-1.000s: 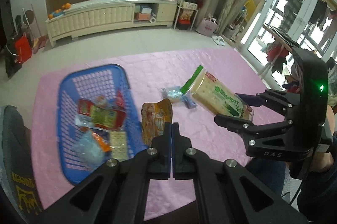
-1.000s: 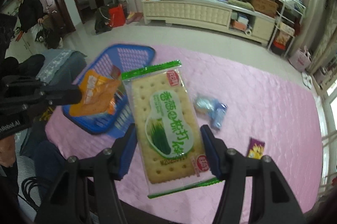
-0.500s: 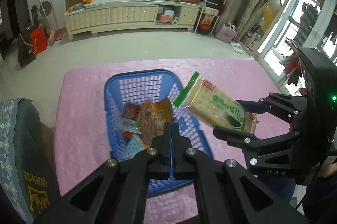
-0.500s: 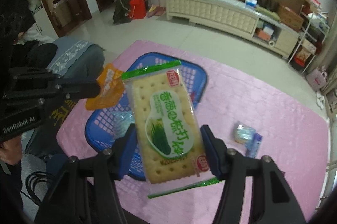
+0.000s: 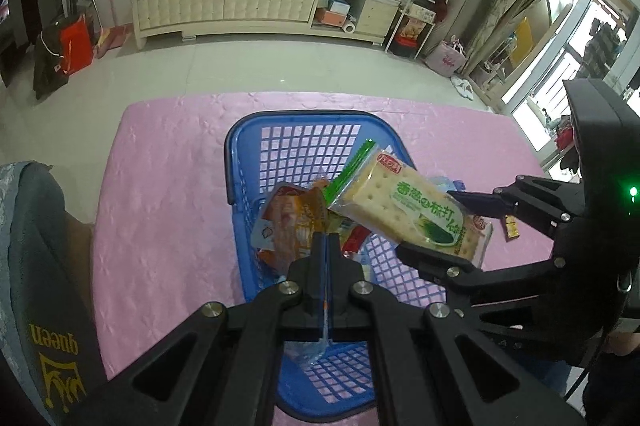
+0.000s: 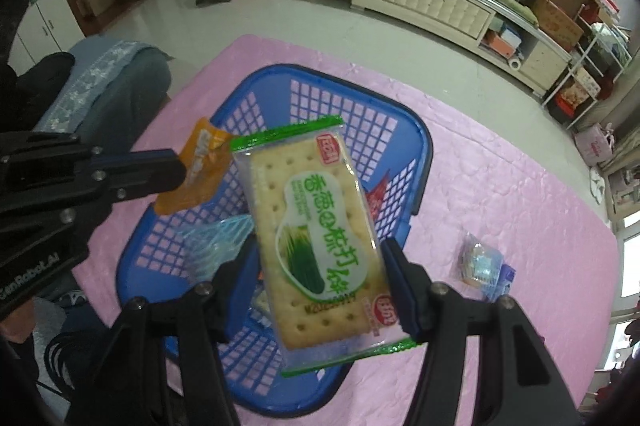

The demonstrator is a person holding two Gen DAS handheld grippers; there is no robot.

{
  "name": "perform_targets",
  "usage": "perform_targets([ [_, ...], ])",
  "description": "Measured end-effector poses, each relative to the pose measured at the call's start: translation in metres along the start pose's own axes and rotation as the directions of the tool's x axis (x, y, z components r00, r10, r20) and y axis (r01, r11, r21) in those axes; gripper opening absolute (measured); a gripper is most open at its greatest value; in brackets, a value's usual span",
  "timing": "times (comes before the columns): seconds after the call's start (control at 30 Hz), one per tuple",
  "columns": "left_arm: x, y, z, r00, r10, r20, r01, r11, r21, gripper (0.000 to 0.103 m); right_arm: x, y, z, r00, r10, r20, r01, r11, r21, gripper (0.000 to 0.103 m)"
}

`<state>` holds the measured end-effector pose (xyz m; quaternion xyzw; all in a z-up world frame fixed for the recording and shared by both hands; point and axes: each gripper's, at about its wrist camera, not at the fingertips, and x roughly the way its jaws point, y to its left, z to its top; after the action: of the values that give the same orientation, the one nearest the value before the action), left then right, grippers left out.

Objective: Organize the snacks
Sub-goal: 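Open both tools to drop the cracker pack and orange bag into the basket, then withdraw both tools from the basket toward the remaining snacks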

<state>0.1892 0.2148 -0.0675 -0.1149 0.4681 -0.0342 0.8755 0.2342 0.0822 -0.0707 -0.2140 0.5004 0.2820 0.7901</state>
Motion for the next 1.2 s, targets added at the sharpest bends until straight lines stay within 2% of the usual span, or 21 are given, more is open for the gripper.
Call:
perform_targets([
  [0.2, 0.007, 0.002, 0.004, 1.000, 0.002, -0.025, -0.003, 1.000, -0.024, 0.001, 0.003, 0.001, 0.002, 1.000, 0.001, -0.008, -0.001, 1.000, -0.011, 0.065],
  [0.27, 0.007, 0.001, 0.003, 1.000, 0.000, -0.017, 0.000, 1.000, -0.027, 0.015, 0.003, 0.004, 0.004, 1.000, -0.010, -0.008, 0.010, 1.000, -0.028, 0.069],
  [0.3, 0.005, -0.001, 0.001, 1.000, 0.008, -0.017, -0.008, 1.000, -0.028, 0.034, 0.001, 0.006, 0.004, 1.000, -0.020, 0.000, 0.020, 0.999, -0.039, 0.079],
  [0.33, 0.004, -0.001, -0.001, 1.000, 0.018, -0.013, -0.018, 1.000, -0.025, 0.045, 0.000, 0.006, 0.003, 1.000, -0.026, 0.011, 0.026, 0.999, -0.042, 0.084],
  [0.37, 0.002, -0.001, -0.002, 1.000, 0.027, -0.006, -0.027, 0.999, -0.020, 0.047, -0.005, 0.006, 0.003, 0.999, -0.030, 0.028, 0.031, 0.999, -0.041, 0.089],
  [0.6, -0.009, -0.003, -0.007, 0.999, 0.034, -0.001, -0.034, 0.999, -0.015, 0.049, -0.018, -0.008, -0.007, 0.999, -0.026, 0.044, 0.027, 0.999, -0.022, 0.090],
  [0.73, -0.016, -0.012, -0.011, 0.998, 0.057, -0.001, -0.057, 0.998, -0.004, 0.059, -0.028, -0.020, -0.016, 0.998, -0.015, 0.055, 0.014, 1.000, 0.010, 0.090],
  [0.9, -0.023, -0.028, -0.016, 0.998, 0.061, -0.005, -0.062, 0.998, -0.005, 0.059, -0.044, -0.033, -0.031, 0.997, 0.002, 0.072, -0.005, 0.999, 0.043, 0.091],
  [1.2, -0.043, -0.077, -0.020, 0.997, 0.072, 0.023, -0.073, 0.995, 0.070, 0.059, -0.083, -0.062, -0.053, 0.991, 0.004, 0.131, -0.016, 0.995, 0.095, 0.091],
])
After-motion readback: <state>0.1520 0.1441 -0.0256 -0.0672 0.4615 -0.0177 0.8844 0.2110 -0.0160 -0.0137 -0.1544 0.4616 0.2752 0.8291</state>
